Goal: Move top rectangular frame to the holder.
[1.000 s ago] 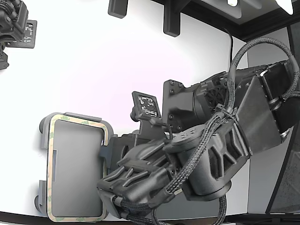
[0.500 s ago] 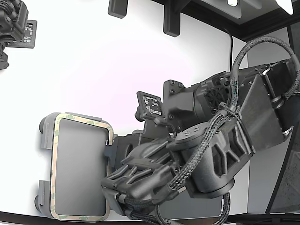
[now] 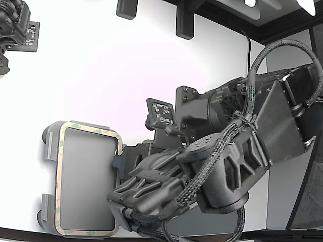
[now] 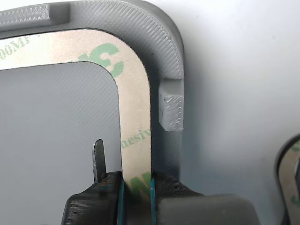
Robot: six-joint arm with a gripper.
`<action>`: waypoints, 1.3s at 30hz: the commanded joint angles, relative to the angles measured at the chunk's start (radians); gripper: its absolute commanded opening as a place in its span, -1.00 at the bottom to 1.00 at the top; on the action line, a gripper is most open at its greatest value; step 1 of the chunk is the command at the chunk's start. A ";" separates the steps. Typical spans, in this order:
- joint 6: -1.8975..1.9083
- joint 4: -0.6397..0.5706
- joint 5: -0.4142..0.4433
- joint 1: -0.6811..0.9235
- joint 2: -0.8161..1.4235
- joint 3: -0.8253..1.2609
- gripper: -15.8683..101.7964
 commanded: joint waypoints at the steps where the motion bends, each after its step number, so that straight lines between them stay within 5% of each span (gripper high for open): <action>1: 0.002 0.009 -0.002 -0.017 0.020 -0.026 -0.92; 30: 0.008 0.009 -0.008 -0.021 -0.003 -0.037 -0.83; 31: 0.008 0.009 -0.006 -0.021 -0.005 -0.037 -0.75; 36: 0.002 0.008 -0.006 -0.021 -0.009 -0.038 0.28; 37: -0.002 0.008 -0.005 -0.021 -0.009 -0.038 0.82; 39: -0.009 0.008 0.002 -0.021 -0.009 -0.043 0.97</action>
